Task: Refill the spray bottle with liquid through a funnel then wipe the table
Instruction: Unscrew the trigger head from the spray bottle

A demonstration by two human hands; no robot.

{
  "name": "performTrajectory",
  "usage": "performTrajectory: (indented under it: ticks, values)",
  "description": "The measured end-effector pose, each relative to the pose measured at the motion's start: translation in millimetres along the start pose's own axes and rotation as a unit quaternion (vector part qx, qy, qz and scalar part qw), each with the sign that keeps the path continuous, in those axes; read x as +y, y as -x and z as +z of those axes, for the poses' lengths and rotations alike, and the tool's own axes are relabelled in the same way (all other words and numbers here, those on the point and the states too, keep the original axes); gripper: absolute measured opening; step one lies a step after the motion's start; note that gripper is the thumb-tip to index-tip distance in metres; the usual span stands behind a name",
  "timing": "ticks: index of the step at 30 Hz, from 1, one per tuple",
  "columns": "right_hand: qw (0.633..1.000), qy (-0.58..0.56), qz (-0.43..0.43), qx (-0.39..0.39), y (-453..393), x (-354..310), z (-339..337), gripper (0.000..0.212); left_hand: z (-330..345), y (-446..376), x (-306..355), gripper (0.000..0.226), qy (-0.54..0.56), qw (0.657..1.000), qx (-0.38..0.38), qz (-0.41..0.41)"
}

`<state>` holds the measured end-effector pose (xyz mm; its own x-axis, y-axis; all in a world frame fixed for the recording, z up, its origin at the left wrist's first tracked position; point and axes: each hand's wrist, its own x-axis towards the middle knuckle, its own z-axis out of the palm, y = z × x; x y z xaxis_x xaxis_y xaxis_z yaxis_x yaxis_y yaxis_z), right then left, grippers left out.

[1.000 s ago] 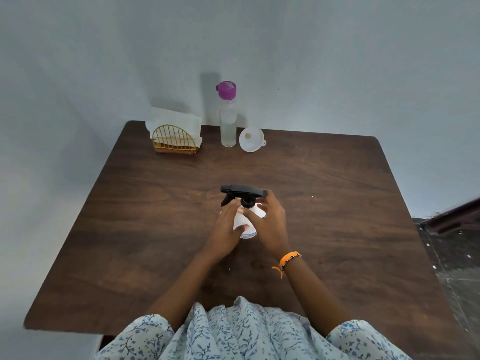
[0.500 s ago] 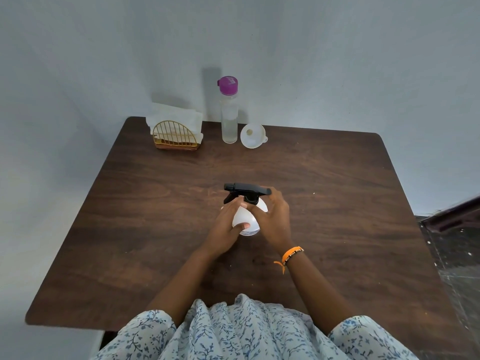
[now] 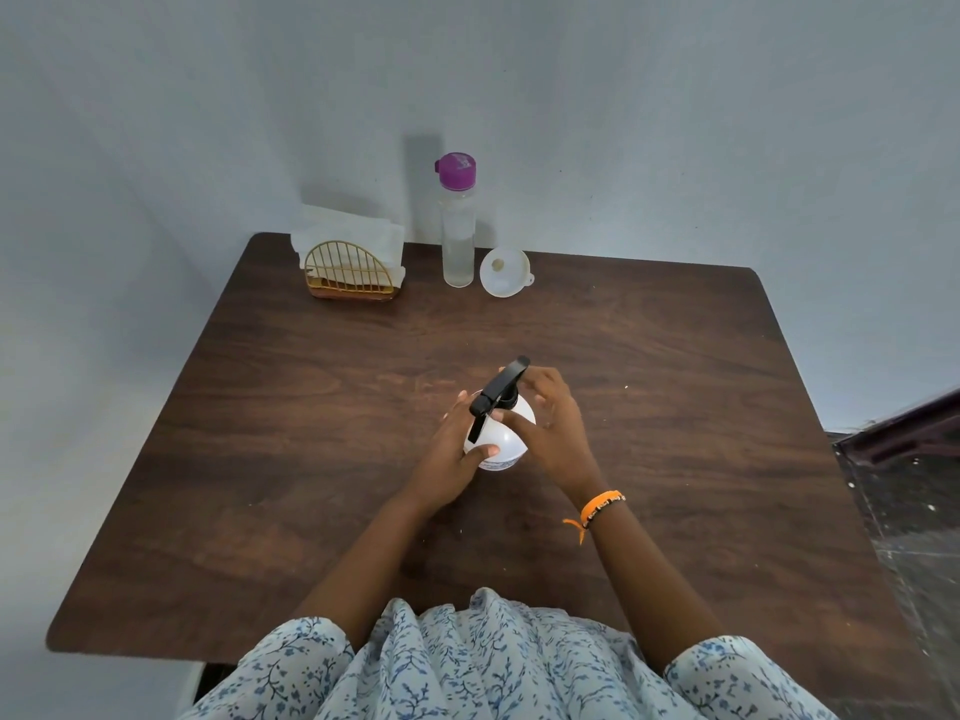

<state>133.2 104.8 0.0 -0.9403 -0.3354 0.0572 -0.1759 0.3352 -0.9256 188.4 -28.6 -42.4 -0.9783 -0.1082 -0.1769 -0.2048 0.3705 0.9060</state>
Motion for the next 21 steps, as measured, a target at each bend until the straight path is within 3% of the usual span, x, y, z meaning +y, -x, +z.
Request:
performTrajectory:
  ticks: [3,7,12,17,21]
  values:
    - [0.997,-0.022,0.004,0.078,4,-5,6,0.041,0,1,2,0.059,0.001,1.000,-0.001,-0.005]
    - [0.994,0.000,0.011,0.106,4,-13,9,0.037,0,0,1,0.060,0.006,1.000,-0.001,0.005]
    - [0.998,0.019,-0.003,0.059,2,-12,1,0.033,-2,1,1,0.061,-0.021,0.998,-0.005,0.051]
    - [0.999,0.017,-0.024,-0.032,2,-8,-16,0.049,-1,0,-1,0.060,-0.015,0.999,-0.009,0.046]
    - [0.994,-0.111,0.005,-0.014,15,-7,-15,0.053,-2,-1,-2,0.059,-0.023,0.998,-0.027,0.052]
